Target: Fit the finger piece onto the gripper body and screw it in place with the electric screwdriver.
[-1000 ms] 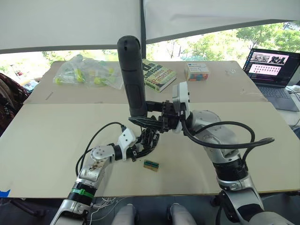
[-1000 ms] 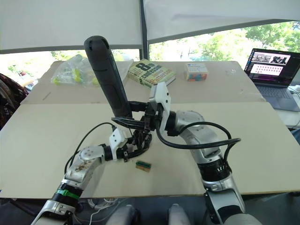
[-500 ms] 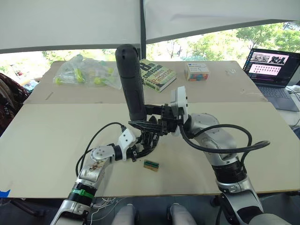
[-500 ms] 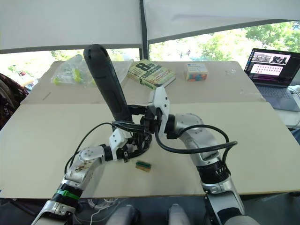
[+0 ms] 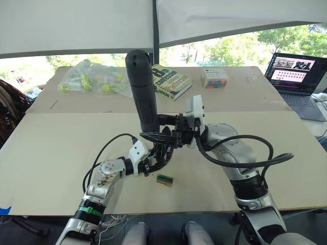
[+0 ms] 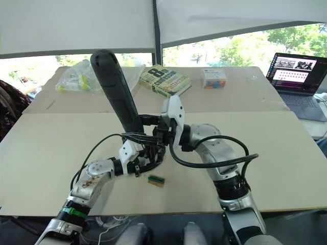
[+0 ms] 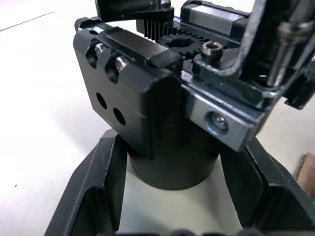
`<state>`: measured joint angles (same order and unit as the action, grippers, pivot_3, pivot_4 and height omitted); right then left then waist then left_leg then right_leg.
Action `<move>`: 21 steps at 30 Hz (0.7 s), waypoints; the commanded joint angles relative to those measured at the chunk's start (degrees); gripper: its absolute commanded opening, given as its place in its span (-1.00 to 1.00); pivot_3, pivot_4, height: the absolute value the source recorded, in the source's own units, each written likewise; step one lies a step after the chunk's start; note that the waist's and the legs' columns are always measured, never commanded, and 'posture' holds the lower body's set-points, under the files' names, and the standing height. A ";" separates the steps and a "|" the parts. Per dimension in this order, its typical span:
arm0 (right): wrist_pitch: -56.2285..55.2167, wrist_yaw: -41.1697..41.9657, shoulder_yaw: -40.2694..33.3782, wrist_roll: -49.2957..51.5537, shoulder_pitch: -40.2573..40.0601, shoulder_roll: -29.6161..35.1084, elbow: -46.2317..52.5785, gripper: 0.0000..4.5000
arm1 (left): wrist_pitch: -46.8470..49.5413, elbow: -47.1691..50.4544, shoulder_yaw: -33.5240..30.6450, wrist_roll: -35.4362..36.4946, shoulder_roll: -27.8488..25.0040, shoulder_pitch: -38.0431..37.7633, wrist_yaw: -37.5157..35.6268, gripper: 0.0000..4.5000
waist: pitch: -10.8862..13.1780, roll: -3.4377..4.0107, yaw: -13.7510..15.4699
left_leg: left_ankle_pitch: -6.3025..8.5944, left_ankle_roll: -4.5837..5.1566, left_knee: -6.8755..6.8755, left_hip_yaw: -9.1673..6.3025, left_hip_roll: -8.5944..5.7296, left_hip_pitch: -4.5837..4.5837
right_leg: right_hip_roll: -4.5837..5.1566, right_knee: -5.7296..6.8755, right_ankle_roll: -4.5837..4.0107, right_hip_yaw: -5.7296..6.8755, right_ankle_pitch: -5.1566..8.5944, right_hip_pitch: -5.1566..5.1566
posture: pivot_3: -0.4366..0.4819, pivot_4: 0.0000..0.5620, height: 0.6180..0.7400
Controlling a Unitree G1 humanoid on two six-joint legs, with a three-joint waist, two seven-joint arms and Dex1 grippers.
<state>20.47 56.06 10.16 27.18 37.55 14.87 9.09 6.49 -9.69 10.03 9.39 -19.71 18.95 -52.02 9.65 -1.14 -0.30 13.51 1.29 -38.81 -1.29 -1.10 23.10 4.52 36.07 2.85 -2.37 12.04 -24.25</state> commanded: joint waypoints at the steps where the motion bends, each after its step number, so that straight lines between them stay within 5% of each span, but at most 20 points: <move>1: -2.00 -0.06 -0.74 0.45 0.26 -0.42 0.99 -0.15 | 1.69 -0.30 2.21 -0.12 0.52 -1.72 -0.82 0.01 | 0.00 0.00 0.01 | 0.00 0.00 0.00 0.00 0.00 0.00 | 0.00 0.00 0.00 0.00 0.00 0.00 | -0.05 -0.47 1.00; 21: -0.81 -2.42 -0.82 0.00 -3.43 -1.20 -1.95 -0.15 | 1.43 -0.70 2.06 -0.07 0.58 -2.16 -0.61 0.01 | -0.16 -0.01 -0.05 | 0.01 -0.01 0.04 0.00 0.00 -0.06 | 0.01 -0.02 0.00 -0.01 0.00 0.05 | -0.05 -0.47 1.00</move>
<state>19.98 53.95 9.57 27.49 34.98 13.53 8.05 6.41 -9.62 9.95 9.48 -19.50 18.41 -51.52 9.49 -1.15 -0.35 13.51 1.29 -38.77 -1.29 -1.09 23.01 4.53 36.05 2.85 -2.38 12.05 -24.18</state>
